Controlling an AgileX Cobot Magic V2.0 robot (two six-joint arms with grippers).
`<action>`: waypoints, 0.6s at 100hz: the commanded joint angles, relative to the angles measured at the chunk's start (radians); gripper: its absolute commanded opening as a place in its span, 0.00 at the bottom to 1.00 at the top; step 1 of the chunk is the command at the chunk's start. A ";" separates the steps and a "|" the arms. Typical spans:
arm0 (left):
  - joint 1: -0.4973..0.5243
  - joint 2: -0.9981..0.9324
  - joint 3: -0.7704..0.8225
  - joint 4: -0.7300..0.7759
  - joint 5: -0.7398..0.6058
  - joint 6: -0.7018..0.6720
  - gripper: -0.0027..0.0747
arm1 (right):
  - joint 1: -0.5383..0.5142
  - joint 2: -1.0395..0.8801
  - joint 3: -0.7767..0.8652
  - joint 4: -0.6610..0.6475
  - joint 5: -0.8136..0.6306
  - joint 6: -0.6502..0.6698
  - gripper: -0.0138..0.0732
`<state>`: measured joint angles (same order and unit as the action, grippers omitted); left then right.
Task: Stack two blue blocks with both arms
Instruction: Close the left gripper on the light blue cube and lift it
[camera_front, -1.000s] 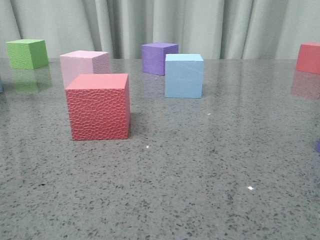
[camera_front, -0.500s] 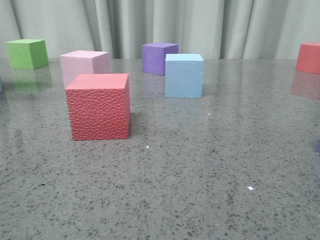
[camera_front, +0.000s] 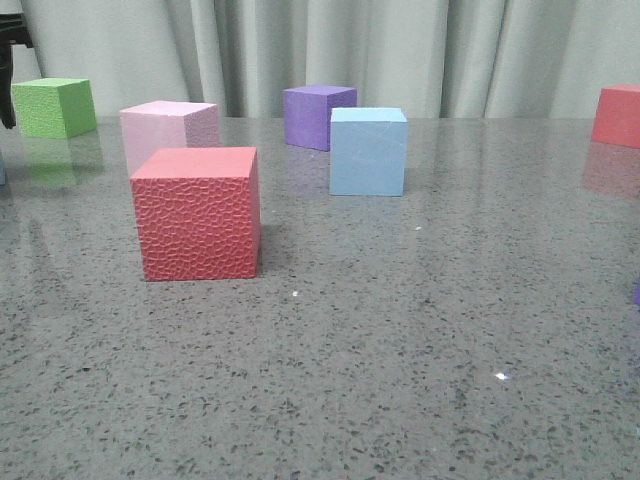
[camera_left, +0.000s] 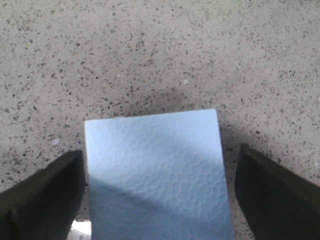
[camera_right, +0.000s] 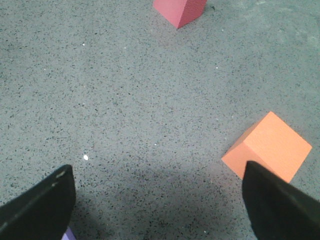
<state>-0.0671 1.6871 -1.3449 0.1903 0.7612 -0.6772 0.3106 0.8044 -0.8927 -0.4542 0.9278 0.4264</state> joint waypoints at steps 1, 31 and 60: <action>-0.007 -0.035 -0.031 0.011 -0.048 -0.014 0.78 | -0.004 -0.008 -0.026 -0.044 -0.056 -0.005 0.92; -0.007 -0.035 -0.031 0.017 -0.050 -0.014 0.61 | -0.004 -0.008 -0.026 -0.044 -0.056 -0.005 0.92; -0.007 -0.037 -0.031 0.018 -0.048 -0.014 0.36 | -0.004 -0.008 -0.026 -0.044 -0.056 -0.005 0.92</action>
<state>-0.0671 1.6895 -1.3449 0.1947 0.7568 -0.6794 0.3106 0.8044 -0.8927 -0.4542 0.9262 0.4264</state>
